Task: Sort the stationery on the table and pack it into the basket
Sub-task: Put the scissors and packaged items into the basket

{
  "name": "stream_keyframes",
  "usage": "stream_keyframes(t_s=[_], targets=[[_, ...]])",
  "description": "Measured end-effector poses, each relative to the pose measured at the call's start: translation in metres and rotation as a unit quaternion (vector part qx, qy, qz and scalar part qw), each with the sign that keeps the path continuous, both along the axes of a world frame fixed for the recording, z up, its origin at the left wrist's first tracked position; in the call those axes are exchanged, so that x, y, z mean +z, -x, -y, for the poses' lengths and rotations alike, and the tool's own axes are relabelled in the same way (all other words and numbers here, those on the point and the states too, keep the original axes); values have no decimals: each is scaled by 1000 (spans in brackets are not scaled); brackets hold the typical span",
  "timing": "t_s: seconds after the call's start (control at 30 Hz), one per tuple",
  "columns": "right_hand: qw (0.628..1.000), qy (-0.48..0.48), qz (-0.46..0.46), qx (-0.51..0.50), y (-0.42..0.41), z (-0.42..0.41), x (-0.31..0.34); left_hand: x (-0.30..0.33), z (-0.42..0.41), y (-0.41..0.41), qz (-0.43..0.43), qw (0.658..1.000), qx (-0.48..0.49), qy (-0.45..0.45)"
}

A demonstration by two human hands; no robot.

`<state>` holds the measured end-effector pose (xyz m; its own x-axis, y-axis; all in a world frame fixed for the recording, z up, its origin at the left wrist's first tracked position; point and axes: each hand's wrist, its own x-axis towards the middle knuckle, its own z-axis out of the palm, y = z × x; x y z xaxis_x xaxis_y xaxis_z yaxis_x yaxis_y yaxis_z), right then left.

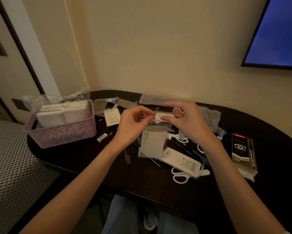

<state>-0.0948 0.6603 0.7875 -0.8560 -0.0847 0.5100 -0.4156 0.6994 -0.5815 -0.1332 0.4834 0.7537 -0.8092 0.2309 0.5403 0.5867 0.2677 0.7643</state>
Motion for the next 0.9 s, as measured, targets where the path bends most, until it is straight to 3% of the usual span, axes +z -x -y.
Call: stream_keyframes(t_s=[0.23, 0.47, 0.67, 0.9], targets=[[997, -65, 28, 25, 3, 13, 12, -9, 5, -8, 3, 1000, -14, -9], [992, -83, 48, 77, 6, 11, 16, -12, 19, -9, 71, 986, -153, -11], [992, -73, 74, 78, 7, 15, 14, -20, 15, -7, 84, 986, -146, 1], [994, 1, 71, 86, 3, 19, 21, -21, 15, -6, 107, 987, -119, -1]])
